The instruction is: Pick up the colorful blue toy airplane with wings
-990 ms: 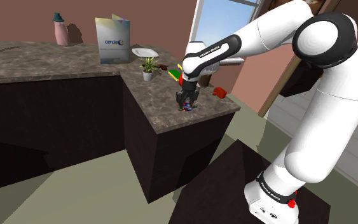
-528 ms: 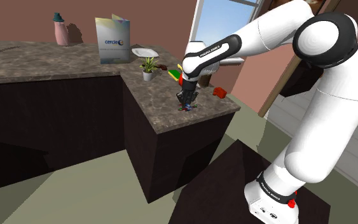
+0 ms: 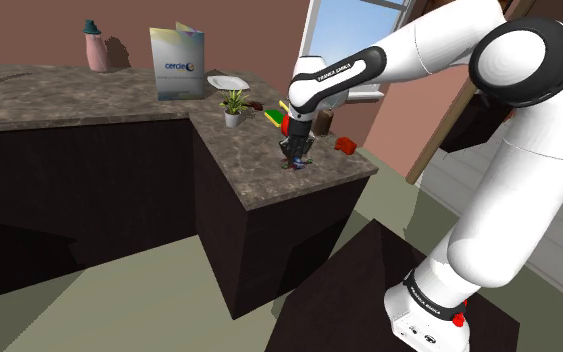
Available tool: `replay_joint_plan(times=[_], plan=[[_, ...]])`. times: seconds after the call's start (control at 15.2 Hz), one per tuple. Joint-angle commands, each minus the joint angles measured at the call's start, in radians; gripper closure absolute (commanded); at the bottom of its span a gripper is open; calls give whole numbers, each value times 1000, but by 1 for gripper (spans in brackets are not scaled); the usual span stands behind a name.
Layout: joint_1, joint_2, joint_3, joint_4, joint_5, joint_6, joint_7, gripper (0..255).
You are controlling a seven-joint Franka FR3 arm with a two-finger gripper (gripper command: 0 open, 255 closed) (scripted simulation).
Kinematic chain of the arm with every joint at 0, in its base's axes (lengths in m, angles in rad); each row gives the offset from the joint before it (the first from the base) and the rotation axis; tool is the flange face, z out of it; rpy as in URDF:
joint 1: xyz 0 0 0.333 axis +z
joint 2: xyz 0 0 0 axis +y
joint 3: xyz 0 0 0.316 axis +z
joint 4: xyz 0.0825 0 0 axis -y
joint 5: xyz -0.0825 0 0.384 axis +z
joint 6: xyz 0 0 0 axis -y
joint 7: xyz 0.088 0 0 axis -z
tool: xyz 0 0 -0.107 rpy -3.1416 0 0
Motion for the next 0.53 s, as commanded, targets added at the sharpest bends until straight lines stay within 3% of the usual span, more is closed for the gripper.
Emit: replay_joint_plan(times=[0.0, 0.46], plan=[[0, -15, 0, 9, -1, -25, 1, 255], [0, -62, -1, 50, -4, -111, 4, 255]])
